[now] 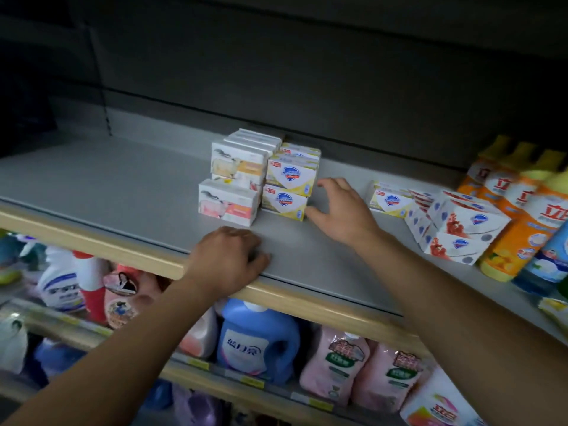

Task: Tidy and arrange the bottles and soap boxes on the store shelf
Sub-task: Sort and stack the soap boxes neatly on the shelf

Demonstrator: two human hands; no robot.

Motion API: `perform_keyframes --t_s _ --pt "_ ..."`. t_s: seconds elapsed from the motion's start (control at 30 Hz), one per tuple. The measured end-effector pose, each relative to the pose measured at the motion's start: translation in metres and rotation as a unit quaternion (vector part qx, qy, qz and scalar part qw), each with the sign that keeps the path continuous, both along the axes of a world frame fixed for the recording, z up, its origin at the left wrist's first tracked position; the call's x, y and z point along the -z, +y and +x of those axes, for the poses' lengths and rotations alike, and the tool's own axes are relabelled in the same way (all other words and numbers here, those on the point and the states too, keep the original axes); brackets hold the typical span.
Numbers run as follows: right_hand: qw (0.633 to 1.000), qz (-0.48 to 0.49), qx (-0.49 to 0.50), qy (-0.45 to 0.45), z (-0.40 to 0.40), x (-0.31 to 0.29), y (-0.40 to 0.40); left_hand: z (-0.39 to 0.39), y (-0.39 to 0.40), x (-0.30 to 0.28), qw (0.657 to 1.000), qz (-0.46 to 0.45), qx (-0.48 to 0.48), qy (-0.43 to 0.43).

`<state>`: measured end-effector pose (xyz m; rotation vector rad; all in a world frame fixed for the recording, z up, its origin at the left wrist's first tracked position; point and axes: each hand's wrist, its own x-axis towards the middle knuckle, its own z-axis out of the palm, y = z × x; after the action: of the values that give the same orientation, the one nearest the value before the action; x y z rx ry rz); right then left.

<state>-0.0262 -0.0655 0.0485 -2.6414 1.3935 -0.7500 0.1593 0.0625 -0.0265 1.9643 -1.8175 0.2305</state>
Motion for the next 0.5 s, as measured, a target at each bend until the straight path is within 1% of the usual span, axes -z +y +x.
perform_keyframes --t_s 0.17,0.23,0.37,0.5 --pt "0.999 -0.042 0.026 0.015 0.040 -0.017 -0.027 0.003 -0.002 0.004 1.000 0.011 -0.009 -0.013" --pt "0.996 -0.063 0.047 0.051 0.049 -0.021 -0.038 0.003 -0.003 0.004 1.000 0.013 -0.004 -0.012" --pt "0.988 -0.065 0.083 0.111 0.057 -0.019 -0.054 0.004 -0.005 0.005 1.000 0.004 -0.006 0.001" --pt "0.985 -0.129 0.086 0.077 0.060 -0.012 -0.058 0.005 -0.007 0.007 1.000 -0.010 -0.004 -0.001"
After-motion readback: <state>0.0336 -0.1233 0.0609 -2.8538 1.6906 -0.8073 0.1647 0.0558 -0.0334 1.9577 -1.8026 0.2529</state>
